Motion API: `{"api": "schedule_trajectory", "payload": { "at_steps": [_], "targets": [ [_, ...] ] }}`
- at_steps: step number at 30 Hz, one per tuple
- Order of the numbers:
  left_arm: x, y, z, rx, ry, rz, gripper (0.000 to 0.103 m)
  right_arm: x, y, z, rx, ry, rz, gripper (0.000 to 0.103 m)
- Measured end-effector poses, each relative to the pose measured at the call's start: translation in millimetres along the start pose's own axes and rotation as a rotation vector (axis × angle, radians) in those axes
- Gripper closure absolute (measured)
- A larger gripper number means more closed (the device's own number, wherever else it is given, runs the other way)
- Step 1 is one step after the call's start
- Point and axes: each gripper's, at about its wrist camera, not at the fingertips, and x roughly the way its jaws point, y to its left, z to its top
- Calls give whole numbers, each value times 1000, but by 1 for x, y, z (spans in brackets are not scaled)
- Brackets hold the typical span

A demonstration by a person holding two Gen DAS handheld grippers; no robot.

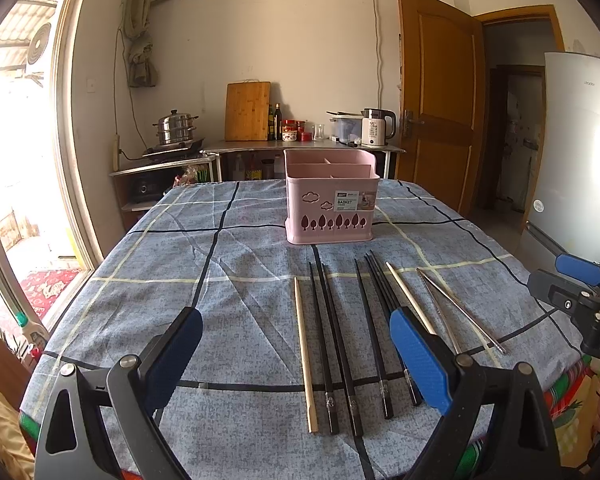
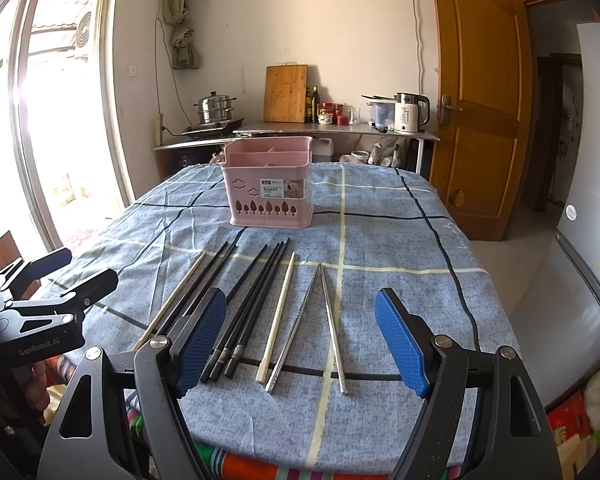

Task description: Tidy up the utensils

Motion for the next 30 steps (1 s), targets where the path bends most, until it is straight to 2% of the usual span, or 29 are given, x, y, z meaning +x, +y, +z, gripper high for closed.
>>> {"api": "schedule_trajectory", "payload": {
  "at_steps": [30],
  "targets": [
    [-4,-1,0,5,-4,-11,7,-4,0,0,5,-2,3,26]
  ]
}}
